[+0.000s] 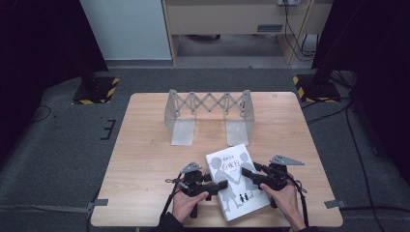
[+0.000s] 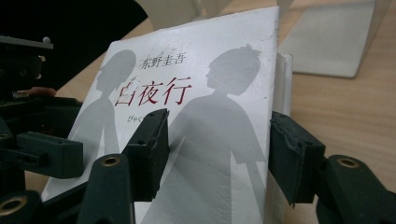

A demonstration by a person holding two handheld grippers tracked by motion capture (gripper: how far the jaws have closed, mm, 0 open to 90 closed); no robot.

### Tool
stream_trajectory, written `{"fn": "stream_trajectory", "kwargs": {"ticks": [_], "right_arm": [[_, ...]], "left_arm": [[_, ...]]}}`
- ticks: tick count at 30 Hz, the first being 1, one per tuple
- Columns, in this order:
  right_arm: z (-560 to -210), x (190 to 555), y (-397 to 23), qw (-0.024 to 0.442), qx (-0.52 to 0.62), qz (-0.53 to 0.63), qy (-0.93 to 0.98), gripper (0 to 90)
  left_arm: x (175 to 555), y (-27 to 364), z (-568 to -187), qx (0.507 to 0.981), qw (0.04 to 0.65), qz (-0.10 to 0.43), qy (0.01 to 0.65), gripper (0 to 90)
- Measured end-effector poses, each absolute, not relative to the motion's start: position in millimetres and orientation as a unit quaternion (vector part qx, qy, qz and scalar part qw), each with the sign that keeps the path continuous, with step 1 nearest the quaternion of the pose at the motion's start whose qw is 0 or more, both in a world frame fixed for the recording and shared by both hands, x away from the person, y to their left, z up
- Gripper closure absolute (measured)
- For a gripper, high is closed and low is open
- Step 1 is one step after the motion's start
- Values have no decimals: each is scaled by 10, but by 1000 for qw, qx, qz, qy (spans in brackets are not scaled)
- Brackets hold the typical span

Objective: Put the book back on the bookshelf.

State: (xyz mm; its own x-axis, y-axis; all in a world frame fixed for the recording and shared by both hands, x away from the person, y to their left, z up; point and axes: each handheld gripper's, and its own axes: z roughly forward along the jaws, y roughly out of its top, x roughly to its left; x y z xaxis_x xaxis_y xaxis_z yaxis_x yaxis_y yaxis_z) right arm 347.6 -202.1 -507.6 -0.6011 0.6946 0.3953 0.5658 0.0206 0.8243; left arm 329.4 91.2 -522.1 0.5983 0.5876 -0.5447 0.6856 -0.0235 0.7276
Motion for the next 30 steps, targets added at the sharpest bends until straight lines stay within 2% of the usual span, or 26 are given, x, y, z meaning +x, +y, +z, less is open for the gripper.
{"fn": "stream_trajectory", "kwargs": {"ticks": [2, 5, 13, 30], "right_arm": [[-5034, 3480, -2009, 76, 436, 549, 709, 457], [-4991, 3492, -2015, 90, 433, 560, 700, 470], [-4968, 3471, -2062, 93, 431, 582, 684, 491], [-4982, 3468, -2030, 82, 421, 591, 683, 509]], "left_arm": [[3294, 900, -5152, 722, 537, -22, 436, 235], [3303, 914, -5103, 720, 546, -20, 427, 270], [3318, 881, -5062, 729, 548, -32, 409, 294], [3326, 717, -5183, 724, 564, -53, 394, 264]]}}
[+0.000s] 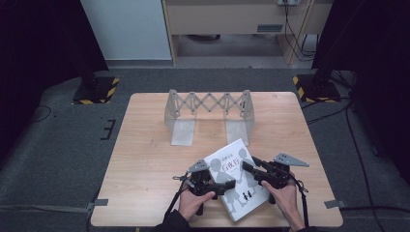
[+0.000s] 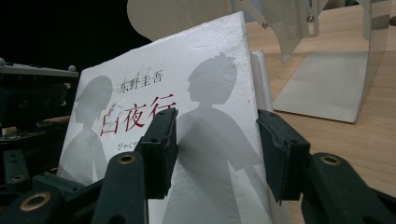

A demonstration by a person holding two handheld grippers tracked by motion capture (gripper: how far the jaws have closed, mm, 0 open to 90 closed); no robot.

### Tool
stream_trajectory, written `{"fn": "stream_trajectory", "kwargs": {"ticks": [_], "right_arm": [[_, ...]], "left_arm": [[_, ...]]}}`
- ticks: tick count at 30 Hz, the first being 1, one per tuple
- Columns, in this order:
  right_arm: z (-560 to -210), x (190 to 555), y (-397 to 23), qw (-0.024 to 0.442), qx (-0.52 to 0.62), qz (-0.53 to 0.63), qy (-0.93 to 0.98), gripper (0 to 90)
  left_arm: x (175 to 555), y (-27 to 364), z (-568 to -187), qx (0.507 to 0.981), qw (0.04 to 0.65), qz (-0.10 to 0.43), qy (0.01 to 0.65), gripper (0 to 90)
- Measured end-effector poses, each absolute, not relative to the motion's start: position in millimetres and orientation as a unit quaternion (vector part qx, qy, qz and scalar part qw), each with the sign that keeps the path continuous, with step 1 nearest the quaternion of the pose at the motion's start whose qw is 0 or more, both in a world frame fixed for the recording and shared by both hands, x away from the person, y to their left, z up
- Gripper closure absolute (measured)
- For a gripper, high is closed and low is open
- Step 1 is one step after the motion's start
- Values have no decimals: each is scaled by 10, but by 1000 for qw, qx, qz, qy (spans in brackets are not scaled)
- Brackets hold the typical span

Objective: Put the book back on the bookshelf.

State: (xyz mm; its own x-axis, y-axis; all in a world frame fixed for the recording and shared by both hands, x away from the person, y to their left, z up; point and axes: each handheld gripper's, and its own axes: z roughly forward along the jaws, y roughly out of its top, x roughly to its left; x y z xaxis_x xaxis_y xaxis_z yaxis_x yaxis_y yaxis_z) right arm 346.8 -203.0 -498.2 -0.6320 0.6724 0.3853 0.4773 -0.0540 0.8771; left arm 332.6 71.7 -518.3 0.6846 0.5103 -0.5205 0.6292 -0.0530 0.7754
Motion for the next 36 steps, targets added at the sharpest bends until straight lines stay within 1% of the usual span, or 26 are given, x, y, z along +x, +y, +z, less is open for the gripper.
{"fn": "stream_trajectory", "kwargs": {"ticks": [3, 8, 10, 11, 18, 19, 21, 24, 36], "right_arm": [[-4991, 3476, -2036, 78, 423, 592, 682, 507], [-4997, 3483, -2057, 72, 425, 596, 678, 498], [-4994, 3484, -2078, 78, 424, 596, 678, 496], [-4985, 3484, -2113, 91, 427, 592, 678, 490], [-4997, 3484, -2317, 108, 444, 581, 673, 475], [-4997, 3484, -2385, 117, 452, 579, 668, 450], [-5000, 3486, -2430, 124, 458, 577, 665, 445], [-5031, 3496, -2474, 148, 464, 550, 678, 432], [-5101, 3533, -2521, 177, 478, 495, 704, 402]], "left_arm": [[3324, 719, -5181, 720, 566, -54, 397, 279], [3313, 743, -5172, 701, 583, -65, 405, 351], [3310, 748, -5160, 697, 586, -70, 408, 367], [3311, 754, -5152, 697, 583, -76, 411, 370], [3302, 769, -5104, 695, 586, -84, 408, 402], [3298, 770, -5080, 696, 585, -87, 406, 413], [3294, 777, -5060, 696, 586, -91, 405, 428], [3282, 782, -5026, 697, 586, -95, 403, 447], [3246, 776, -4813, 713, 585, -73, 380, 509]]}}
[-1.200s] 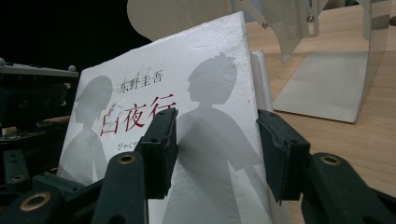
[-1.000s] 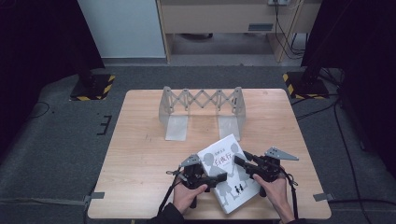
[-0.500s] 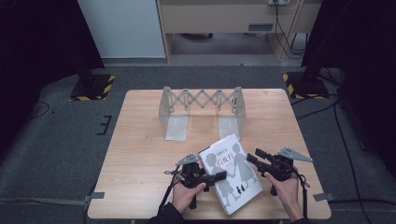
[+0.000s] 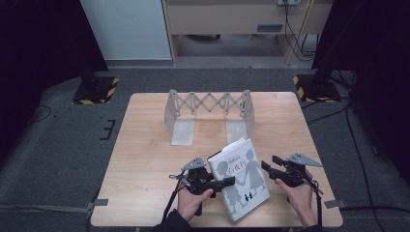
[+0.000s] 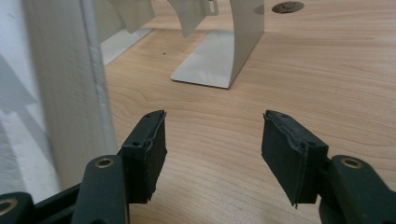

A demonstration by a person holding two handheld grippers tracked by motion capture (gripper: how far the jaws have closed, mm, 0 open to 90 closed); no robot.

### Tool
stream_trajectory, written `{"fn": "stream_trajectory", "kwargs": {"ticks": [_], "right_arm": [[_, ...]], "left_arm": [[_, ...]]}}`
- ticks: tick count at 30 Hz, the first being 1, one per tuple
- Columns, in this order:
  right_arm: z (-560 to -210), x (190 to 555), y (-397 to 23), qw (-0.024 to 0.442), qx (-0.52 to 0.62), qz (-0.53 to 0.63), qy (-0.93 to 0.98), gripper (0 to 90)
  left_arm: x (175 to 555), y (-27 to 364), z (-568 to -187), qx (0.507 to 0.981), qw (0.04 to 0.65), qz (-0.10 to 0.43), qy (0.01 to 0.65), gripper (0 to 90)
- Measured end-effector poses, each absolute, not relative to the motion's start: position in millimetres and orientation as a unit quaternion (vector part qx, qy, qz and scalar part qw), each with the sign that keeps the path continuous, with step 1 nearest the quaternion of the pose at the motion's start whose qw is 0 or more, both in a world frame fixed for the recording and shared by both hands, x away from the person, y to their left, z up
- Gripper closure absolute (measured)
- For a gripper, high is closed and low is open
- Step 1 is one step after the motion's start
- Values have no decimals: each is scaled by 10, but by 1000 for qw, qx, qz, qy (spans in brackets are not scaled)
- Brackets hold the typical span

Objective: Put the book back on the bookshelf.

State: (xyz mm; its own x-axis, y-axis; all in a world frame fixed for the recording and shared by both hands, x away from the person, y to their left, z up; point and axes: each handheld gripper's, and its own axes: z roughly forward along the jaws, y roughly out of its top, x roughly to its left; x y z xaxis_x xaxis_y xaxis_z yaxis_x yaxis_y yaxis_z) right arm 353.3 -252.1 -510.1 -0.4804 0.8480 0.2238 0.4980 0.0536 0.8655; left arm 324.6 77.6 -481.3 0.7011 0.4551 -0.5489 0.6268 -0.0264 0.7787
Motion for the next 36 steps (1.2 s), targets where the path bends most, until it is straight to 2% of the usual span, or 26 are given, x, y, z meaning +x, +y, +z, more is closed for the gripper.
{"fn": "stream_trajectory", "kwargs": {"ticks": [23, 36], "right_arm": [[-5166, 3570, -2558, 190, 483, 458, 721, 403], [-5173, 3580, -2582, 197, 485, 451, 723, 409]], "left_arm": [[3287, 868, -4640, 709, 584, -49, 392, 531], [3318, 1050, -4489, 704, 582, -24, 405, 535]]}}
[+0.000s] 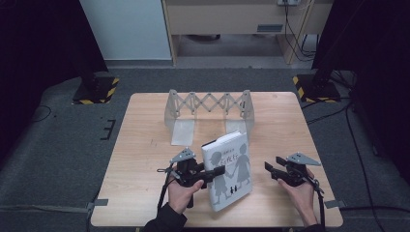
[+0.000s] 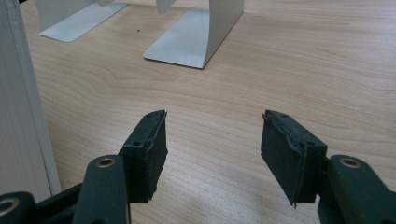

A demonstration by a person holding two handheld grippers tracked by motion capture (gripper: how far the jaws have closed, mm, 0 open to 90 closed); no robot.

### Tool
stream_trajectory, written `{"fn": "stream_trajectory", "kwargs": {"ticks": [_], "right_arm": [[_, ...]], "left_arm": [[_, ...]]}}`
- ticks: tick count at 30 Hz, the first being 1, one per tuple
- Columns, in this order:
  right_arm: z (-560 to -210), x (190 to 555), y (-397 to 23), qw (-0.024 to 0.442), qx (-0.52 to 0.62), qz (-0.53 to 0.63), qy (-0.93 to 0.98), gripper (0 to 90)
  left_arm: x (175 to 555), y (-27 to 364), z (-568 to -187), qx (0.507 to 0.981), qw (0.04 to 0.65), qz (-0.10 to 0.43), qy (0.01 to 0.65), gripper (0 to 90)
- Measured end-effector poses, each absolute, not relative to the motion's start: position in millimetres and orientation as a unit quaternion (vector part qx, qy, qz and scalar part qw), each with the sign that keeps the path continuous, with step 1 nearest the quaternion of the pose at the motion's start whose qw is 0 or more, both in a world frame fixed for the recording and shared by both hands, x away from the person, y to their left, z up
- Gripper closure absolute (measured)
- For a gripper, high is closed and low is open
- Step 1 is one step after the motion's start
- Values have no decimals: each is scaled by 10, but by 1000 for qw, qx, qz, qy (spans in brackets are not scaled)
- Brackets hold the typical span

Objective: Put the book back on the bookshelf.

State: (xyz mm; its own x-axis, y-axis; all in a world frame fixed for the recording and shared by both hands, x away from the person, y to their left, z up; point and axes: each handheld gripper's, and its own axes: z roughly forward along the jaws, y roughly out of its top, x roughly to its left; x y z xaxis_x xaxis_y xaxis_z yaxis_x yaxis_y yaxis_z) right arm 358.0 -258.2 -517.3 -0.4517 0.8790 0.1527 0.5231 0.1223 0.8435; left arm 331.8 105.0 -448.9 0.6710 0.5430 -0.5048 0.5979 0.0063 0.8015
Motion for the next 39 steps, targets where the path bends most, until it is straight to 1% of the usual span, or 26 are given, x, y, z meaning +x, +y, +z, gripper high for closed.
{"fn": "stream_trajectory", "kwargs": {"ticks": [10, 14, 17, 18, 22, 26, 30, 33, 36, 39], "right_arm": [[-5178, 3586, -2606, 203, 485, 444, 725, 410], [-5192, 3589, -2606, 213, 488, 432, 728, 398], [-5208, 3594, -2610, 220, 489, 418, 733, 373], [-5222, 3597, -2611, 224, 494, 403, 737, 339], [-5269, 3621, -2618, 225, 500, 378, 746, 274], [-5309, 3638, -2629, 228, 507, 348, 755, 239], [-5348, 3656, -2628, 211, 519, 336, 758, 193], [-5361, 3663, -2629, 214, 516, 333, 760, 182], [-5380, 3665, -2624, 222, 513, 330, 761, 146], [-5381, 3668, -2624, 221, 514, 329, 761, 138]], "left_arm": [[3342, 1175, -4399, 706, 574, 0, 416, 535], [3363, 1270, -4335, 706, 571, 14, 419, 535], [3372, 1354, -4285, 699, 574, 25, 425, 535], [3379, 1414, -4249, 694, 579, 30, 428, 535], [3385, 1523, -4171, 687, 581, 45, 434, 534], [3400, 1621, -4117, 684, 578, 63, 441, 534], [3432, 1741, -4085, 680, 575, 76, 448, 534], [3458, 1828, -4054, 676, 573, 86, 455, 534], [3495, 1902, -4014, 672, 570, 96, 463, 534], [3553, 1953, -3976, 671, 566, 108, 466, 534]]}}
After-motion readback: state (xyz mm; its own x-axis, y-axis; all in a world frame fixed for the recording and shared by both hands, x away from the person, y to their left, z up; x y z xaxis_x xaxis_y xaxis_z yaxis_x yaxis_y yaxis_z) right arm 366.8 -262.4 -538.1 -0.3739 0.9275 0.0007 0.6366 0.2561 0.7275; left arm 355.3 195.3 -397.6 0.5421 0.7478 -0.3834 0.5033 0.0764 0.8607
